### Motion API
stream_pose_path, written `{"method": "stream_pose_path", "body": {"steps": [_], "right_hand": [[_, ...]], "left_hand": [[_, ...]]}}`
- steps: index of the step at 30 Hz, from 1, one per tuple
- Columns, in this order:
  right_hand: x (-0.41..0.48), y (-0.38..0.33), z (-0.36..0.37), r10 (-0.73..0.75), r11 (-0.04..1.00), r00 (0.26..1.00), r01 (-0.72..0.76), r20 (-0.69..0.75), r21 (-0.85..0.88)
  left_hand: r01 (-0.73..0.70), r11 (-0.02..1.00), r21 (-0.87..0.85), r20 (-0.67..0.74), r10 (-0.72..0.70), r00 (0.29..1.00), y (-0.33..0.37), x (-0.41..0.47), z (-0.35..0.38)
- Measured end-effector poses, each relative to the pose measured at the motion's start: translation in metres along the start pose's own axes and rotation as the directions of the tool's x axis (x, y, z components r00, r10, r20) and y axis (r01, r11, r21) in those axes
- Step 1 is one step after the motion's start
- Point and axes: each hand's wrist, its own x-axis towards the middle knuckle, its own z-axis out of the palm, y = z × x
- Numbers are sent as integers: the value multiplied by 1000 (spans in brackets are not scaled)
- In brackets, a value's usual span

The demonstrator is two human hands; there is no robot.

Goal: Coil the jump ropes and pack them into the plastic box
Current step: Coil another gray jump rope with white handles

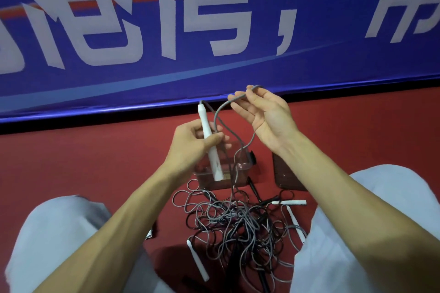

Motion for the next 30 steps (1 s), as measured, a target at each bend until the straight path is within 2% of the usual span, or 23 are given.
{"method": "stream_pose_path", "body": {"steps": [4,9,14,17,19,21,22,23,26,30], "right_hand": [[-2,8,-3,83,965,997,-81,-4,-250],[-7,19,-3,175,740,983,-93,57,-666],[-11,33,-4,302,515,927,36,221,-857],[-11,39,-3,357,508,890,70,284,-858],[-9,45,-5,299,474,915,104,271,-874],[-5,51,-8,133,410,968,143,214,-901],[-4,53,-8,65,431,984,122,165,-894],[-4,53,-8,28,495,993,88,117,-865],[-5,46,-6,-30,653,998,61,55,-755],[-6,31,2,-128,758,990,135,58,-638]], "left_hand": [[39,968,-248,-67,-58,996,12,0,-3],[17,862,-507,-108,-83,991,25,3,-12],[-88,748,-658,-182,-44,982,37,4,-24],[-114,696,-709,-227,-72,971,36,4,-27],[-125,683,-719,-252,-89,964,35,4,-28],[-134,696,-705,-262,-81,962,34,5,-28],[-134,714,-687,-263,-72,962,34,6,-28],[-132,740,-660,-262,-62,963,33,6,-29],[-98,844,-527,-241,-38,970,27,9,-28],[-87,977,-195,-195,48,980,15,8,-21]]}}
